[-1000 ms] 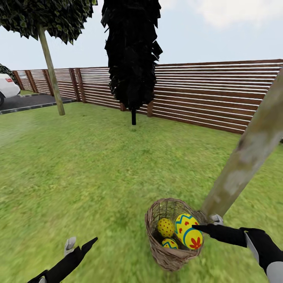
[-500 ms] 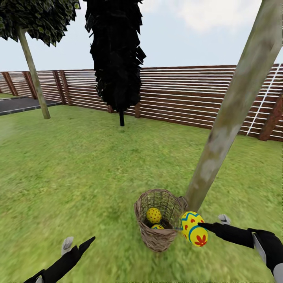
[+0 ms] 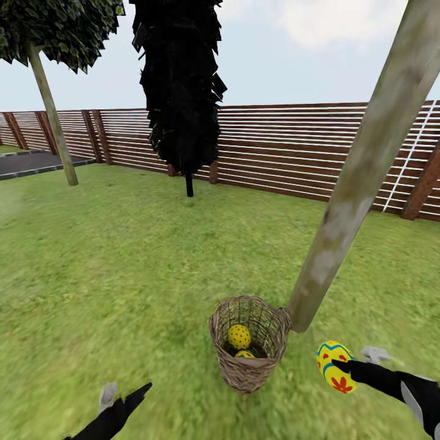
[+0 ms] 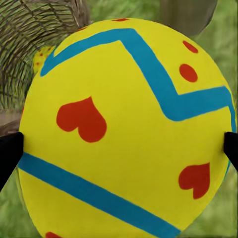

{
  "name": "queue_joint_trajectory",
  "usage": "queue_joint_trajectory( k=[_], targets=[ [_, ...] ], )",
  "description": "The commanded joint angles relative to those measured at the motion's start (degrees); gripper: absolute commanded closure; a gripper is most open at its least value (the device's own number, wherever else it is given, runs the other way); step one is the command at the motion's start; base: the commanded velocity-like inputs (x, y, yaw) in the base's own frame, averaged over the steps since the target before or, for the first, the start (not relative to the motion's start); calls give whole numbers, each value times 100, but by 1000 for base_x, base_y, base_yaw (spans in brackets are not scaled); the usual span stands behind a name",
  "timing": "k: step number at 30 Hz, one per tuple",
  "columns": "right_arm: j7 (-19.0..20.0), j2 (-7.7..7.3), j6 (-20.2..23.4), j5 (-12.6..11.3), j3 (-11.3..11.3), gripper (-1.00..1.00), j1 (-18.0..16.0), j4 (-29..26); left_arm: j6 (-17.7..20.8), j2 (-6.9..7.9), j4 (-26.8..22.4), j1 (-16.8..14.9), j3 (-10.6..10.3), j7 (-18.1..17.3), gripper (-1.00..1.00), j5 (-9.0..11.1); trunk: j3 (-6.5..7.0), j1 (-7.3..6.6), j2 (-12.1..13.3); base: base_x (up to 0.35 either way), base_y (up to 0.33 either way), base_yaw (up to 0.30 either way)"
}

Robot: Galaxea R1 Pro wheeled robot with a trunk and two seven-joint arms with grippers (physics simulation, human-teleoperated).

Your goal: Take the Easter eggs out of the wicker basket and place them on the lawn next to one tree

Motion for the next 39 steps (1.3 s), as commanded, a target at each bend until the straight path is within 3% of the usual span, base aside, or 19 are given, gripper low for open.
queue_joint_trajectory(
  k=[1, 2, 4, 5, 7, 22, 39],
  targets=[
    [-85, 8, -28, 57, -46, 100, -4, 8, 59, 0, 20, -3, -103, -261, -100, -57, -5, -1, -3, 0, 0, 0],
    [-328, 27, -153, 47, -44, 100, -3, 21, 55, 4, 28, -3, -326, -482, -100, -196, -5, -1, -3, 0, 0, 0],
    [-901, 123, -442, 40, -43, 100, -3, 54, -15, 34, 31, -2, -574, -613, -100, -317, -5, -1, -3, 0, -96, 0],
    [-1138, 150, -601, 38, -43, 100, -3, 97, -137, 62, 32, -2, -623, -633, -100, -347, -5, -1, -3, 0, -243, 0],
    [-1232, 160, -737, 25, -43, 100, -3, 139, -205, 71, 32, -2, -641, -639, -100, -359, -5, -1, -3, 0, -272, 0],
    [-1257, 163, -792, 21, -43, 100, -3, 229, -223, 53, 30, -2, -655, -622, -100, -362, -5, -1, -3, -34, -194, -4],
    [-1258, 168, -783, 18, -41, 100, -3, 229, -223, 44, 33, -2, -655, -615, -100, -362, -5, -1, -3, -102, -297, 282]
  ],
)
